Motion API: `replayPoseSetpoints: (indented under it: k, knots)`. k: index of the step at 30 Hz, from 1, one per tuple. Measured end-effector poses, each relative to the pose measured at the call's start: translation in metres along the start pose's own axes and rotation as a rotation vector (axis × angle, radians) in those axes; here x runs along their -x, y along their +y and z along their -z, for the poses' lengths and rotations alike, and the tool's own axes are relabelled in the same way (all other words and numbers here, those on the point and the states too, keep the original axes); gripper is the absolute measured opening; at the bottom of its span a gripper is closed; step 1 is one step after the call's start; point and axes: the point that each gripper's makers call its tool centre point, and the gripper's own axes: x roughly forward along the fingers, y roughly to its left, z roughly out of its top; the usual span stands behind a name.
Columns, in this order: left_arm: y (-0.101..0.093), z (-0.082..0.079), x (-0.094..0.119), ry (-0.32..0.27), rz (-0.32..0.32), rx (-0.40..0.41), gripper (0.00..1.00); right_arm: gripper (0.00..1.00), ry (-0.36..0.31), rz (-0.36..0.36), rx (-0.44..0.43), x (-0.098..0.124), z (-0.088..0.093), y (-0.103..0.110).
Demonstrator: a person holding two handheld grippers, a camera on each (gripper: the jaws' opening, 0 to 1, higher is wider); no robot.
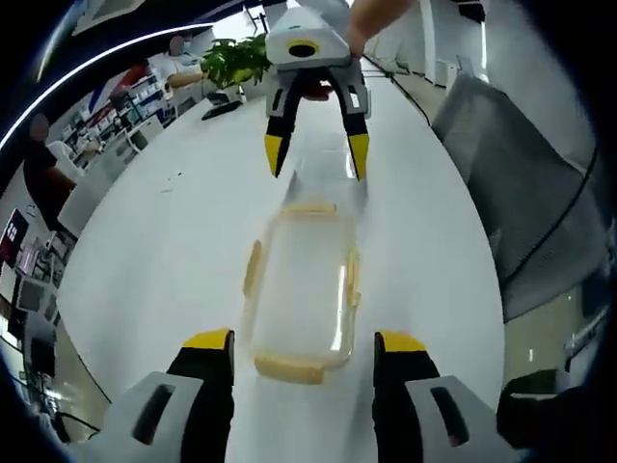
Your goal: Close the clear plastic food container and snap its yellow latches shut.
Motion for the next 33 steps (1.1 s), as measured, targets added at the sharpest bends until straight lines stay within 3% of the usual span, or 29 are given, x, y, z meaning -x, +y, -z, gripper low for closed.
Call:
replayPoseSetpoints:
  k: [9, 20, 33]
  knots:
    - [0.006, 0.030, -0.019, 0.062, 0.085, -0.010, 0.54, 0.54, 0.045, -0.028, -0.015, -0.019, 0.006, -0.004]
    - [0.008, 0.054, -0.033, 0.093, 0.124, -0.018, 0.53, 0.54, 0.125, -0.066, 0.022, -0.034, 0.021, -0.006]
    - [0.008, 0.051, -0.039, 0.055, 0.161, 0.009, 0.51, 0.51, 0.154, -0.068, 0.039, -0.042, 0.027, -0.012]
